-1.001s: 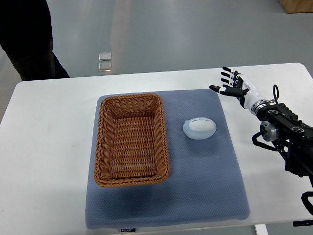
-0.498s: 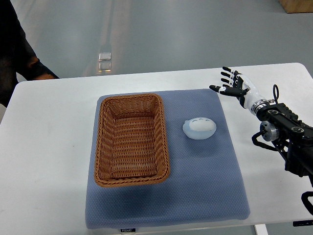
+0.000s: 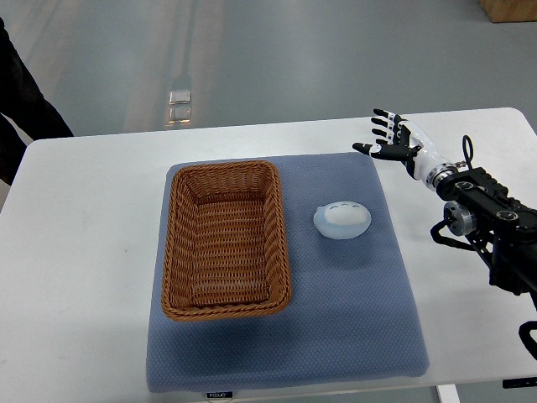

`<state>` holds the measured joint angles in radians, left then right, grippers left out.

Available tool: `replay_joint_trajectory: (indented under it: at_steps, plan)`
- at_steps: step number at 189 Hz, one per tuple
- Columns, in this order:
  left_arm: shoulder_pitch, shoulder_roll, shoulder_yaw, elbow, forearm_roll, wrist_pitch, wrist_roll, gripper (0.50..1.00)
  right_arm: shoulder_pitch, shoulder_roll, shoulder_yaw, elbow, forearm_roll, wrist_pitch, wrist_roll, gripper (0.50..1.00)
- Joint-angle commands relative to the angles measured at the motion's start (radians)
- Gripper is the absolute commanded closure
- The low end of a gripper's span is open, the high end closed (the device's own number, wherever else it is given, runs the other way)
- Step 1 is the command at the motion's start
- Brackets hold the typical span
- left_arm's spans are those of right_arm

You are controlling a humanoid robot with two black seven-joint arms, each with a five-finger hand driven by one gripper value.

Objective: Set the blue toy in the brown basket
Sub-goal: 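Move the right hand over the pale blue plush toy and lower it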

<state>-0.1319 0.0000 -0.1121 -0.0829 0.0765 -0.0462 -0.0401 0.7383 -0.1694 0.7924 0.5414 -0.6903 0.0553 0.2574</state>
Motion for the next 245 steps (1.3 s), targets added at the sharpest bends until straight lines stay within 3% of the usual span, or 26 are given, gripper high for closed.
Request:
replay_joint_trajectory:
  at_steps: [1, 82, 122, 192, 245]
  plan:
    - [0.000, 0.000, 0.000, 0.000, 0.000, 0.000, 0.000, 0.500, 0.007, 0.001, -0.010, 0.002, -0.002, 0.003, 0.000, 0.585]
    - [0.000, 0.000, 0.002, 0.002, 0.000, 0.002, 0.000, 0.500, 0.132, -0.027, -0.239, 0.011, -0.003, 0.041, 0.037, 0.587]
    - [0.000, 0.000, 0.002, 0.003, -0.003, 0.002, -0.001, 0.500, 0.243, -0.079, -0.435, 0.034, -0.058, 0.121, 0.075, 0.587]
    - [-0.003, 0.000, 0.002, 0.006, -0.003, 0.003, -0.001, 0.500, 0.463, -0.150, -0.792, 0.193, -0.296, 0.253, 0.158, 0.587]
    - [-0.003, 0.000, 0.000, 0.008, -0.004, 0.003, -0.001, 0.500, 0.507, -0.168, -0.860, 0.224, -0.342, 0.334, 0.171, 0.587]
